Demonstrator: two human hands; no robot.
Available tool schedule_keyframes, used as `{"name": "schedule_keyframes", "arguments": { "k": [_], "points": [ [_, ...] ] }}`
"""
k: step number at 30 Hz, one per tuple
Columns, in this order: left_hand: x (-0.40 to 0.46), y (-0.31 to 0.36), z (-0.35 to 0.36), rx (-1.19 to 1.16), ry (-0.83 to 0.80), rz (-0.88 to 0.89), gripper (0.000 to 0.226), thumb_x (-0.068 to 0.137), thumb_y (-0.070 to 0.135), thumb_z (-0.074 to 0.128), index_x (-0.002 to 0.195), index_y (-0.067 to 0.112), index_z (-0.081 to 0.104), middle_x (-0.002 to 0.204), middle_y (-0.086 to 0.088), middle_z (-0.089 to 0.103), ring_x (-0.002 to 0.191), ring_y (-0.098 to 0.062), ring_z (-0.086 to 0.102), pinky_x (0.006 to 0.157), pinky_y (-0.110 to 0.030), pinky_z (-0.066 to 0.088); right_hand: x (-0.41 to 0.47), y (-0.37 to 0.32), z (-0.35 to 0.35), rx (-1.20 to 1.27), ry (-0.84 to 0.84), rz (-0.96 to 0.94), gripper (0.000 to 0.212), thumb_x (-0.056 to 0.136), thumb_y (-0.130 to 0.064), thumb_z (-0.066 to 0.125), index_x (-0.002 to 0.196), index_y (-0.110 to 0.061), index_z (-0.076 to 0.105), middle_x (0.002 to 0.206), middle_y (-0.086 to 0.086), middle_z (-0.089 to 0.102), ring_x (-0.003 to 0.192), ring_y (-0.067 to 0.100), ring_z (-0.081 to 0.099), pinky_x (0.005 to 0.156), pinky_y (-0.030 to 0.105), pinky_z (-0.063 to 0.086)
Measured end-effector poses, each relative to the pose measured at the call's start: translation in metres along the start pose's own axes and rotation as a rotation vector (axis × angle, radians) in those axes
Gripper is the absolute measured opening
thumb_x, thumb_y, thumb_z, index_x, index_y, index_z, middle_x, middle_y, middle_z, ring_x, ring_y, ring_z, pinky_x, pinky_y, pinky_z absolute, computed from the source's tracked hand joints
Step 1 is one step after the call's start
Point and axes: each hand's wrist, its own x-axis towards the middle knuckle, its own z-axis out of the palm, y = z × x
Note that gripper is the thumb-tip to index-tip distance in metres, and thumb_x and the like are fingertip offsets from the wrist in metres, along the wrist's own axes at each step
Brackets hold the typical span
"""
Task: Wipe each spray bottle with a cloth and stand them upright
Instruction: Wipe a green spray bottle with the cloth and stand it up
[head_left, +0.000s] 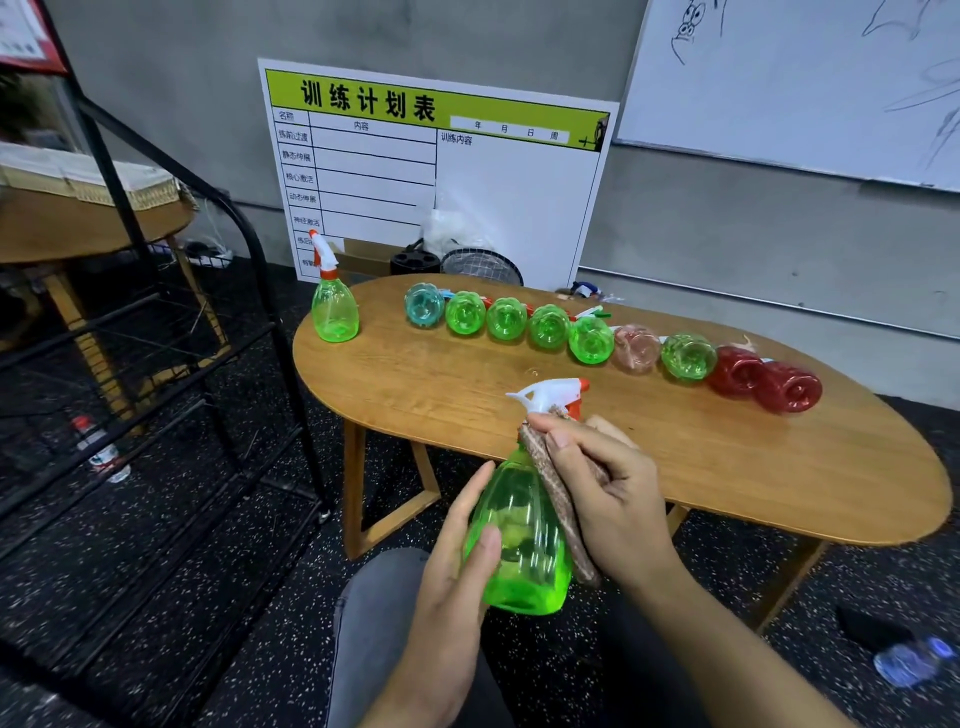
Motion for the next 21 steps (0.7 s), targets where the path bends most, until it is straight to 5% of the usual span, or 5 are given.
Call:
{"name": "schedule_keyframes", "arguments": {
  "k": [4, 11, 16, 21],
  "points": [
    [0.002, -0.006, -0.003, 0.049, 0.016, 0.007, 0.048, 0.102, 0.047, 0.054, 0.15, 0.052, 0.05, 0.158, 0.005, 0.053, 0.147, -0.026, 0.05, 0.123, -0.06, 0.033, -0.006, 0.003, 0.003, -0.127, -0.085, -0.034, 0.025, 0.102, -0.035, 0.061, 0.118, -0.03, 0.079, 0.078, -0.005, 0.055, 0.065, 0.013, 0.053, 0.057, 0.029, 0.041],
    [0.001, 0.001, 0.0, 0.027, 0.094, 0.0, 0.038, 0.109, 0.037, 0.047, 0.143, 0.049, 0.058, 0.143, -0.001, 0.067, 0.132, -0.023, 0.064, 0.111, -0.046, 0.049, -0.042, -0.002, 0.001, -0.4, -0.262, -0.388, 0.026, 0.104, -0.041, 0.059, 0.127, -0.04, 0.069, 0.083, -0.004, 0.055, 0.066, 0.003, 0.048, 0.051, 0.021, 0.043],
    [-0.001, 0.008, 0.002, -0.026, 0.07, 0.004, 0.043, 0.107, 0.034, 0.043, 0.147, 0.039, 0.057, 0.138, -0.008, 0.07, 0.127, -0.031, 0.068, 0.098, -0.031, 0.058, -0.06, -0.003, -0.008, -0.538, -0.34, -0.752, 0.02, 0.094, -0.029, 0.074, 0.113, -0.029, 0.081, 0.083, -0.006, 0.05, 0.068, 0.009, 0.044, 0.053, 0.02, 0.038],
    [0.0, 0.003, 0.002, -0.005, 0.088, 0.023, 0.044, 0.101, 0.035, 0.043, 0.138, 0.048, 0.064, 0.142, -0.002, 0.068, 0.134, -0.024, 0.063, 0.112, -0.04, 0.051, -0.031, 0.002, -0.003, -0.435, -0.201, -0.49, 0.026, 0.105, -0.039, 0.058, 0.127, -0.038, 0.07, 0.079, -0.001, 0.057, 0.062, 0.009, 0.051, 0.047, 0.029, 0.048]
  ]
}}
